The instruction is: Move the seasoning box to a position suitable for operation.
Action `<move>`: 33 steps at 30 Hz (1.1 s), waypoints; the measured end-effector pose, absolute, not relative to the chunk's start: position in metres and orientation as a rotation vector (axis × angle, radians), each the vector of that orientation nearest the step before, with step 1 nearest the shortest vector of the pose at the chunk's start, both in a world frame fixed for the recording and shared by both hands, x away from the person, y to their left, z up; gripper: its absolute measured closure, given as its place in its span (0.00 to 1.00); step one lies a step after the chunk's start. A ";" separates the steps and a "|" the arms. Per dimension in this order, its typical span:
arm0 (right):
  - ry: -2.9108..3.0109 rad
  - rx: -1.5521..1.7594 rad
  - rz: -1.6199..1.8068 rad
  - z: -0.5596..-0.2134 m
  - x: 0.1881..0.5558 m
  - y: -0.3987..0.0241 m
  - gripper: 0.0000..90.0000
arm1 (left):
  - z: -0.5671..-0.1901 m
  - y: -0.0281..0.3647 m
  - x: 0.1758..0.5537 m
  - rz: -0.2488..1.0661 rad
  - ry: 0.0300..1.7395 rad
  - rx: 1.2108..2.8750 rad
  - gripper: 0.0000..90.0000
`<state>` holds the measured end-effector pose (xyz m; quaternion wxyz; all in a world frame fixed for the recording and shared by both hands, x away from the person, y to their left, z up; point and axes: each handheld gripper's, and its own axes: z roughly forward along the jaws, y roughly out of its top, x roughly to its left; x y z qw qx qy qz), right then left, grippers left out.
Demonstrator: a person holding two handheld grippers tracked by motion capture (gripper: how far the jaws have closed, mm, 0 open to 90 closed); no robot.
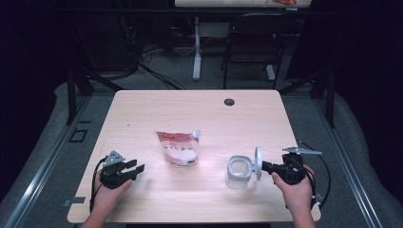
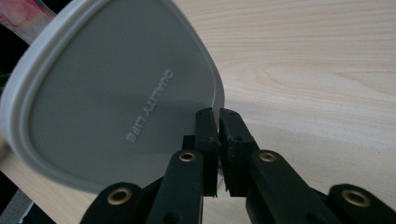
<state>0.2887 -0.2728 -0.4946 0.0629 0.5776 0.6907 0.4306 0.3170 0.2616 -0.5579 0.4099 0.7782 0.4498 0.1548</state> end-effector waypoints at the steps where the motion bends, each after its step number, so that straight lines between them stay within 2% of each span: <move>1: 2.092 1.748 1.308 -0.495 0.289 -0.273 0.95 | -0.558 0.262 0.317 0.390 1.133 1.959 0.62; 21: 2.090 1.761 1.317 -0.499 0.290 -0.275 0.93 | -0.558 0.262 0.317 0.390 1.132 1.961 0.62; 33: 2.076 1.760 1.296 -0.505 0.286 -0.281 0.88 | -0.557 0.262 0.316 0.389 1.127 1.963 0.62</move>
